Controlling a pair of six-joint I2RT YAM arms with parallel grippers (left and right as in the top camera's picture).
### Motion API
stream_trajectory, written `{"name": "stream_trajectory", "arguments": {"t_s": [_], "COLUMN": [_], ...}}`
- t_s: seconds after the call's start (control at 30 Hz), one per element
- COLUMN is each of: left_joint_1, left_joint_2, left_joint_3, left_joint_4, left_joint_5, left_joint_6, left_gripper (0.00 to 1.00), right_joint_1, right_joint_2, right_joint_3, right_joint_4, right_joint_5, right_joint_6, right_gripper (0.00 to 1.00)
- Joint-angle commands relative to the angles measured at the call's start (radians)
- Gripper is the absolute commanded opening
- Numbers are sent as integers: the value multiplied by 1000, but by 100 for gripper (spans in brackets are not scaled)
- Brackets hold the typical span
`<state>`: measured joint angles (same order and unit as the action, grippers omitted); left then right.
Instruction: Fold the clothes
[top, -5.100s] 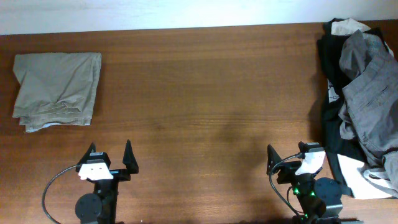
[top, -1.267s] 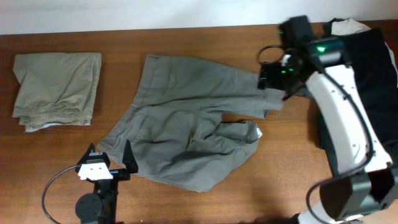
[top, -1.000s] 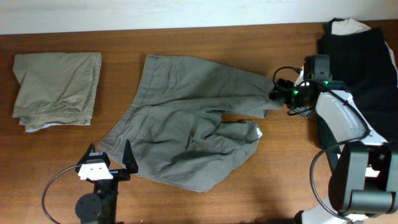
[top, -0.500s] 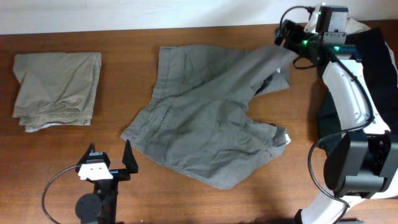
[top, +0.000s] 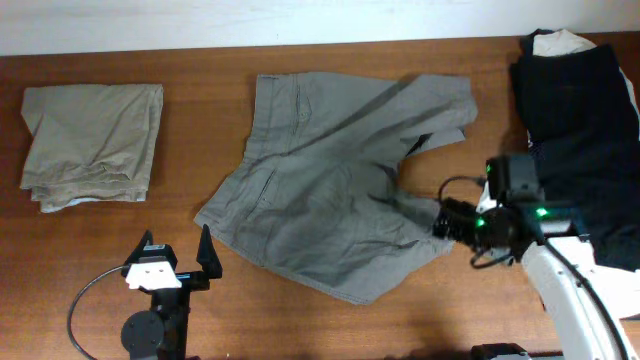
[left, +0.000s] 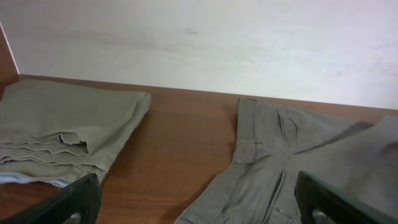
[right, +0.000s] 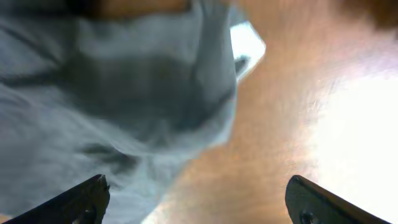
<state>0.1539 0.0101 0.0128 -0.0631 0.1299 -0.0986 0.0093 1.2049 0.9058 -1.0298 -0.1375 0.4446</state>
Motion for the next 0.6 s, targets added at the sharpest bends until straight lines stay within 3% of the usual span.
{"name": "stream_trajectory", "arguments": {"t_s": [0.0, 0.1, 0.17, 0.23, 0.27, 0.33, 0.4, 0.47, 0.53, 0.57], "left_joint_1": [6, 6, 6, 6, 6, 6, 6, 6, 6, 6], "left_joint_2": [-5, -5, -5, -5, -5, -5, -5, -5, -5, -5], "left_joint_3": [-4, -4, -4, -4, -4, -4, -4, -4, -4, -4], "left_joint_4": [-2, -2, -2, -2, -2, -2, -2, -2, -2, -2], "left_joint_5": [3, 3, 3, 3, 3, 3, 3, 3, 3, 3], "left_joint_6": [-2, -2, -2, -2, -2, -2, -2, -2, -2, -2], "left_gripper": [99, 99, 99, 99, 99, 99, 99, 99, 99, 99], "right_joint_1": [4, 4, 4, 4, 3, 3, 3, 3, 3, 3], "right_joint_2": [-9, 31, 89, 164, 171, 159, 148, 149, 149, 149], "right_joint_3": [-135, -287, -332, -331, -319, -232, -57, 203, 348, 353], "right_joint_4": [86, 307, 462, 559, 566, 528, 359, 24, -219, -272], "right_joint_5": [-54, -170, -166, -177, -173, -172, -88, 146, 255, 255], "right_joint_6": [19, 33, 32, 32, 32, 11, 2, 2, 39, 69], "right_gripper": [90, 84, 68, 16, 4, 4, 4, 4, 4, 60]}}
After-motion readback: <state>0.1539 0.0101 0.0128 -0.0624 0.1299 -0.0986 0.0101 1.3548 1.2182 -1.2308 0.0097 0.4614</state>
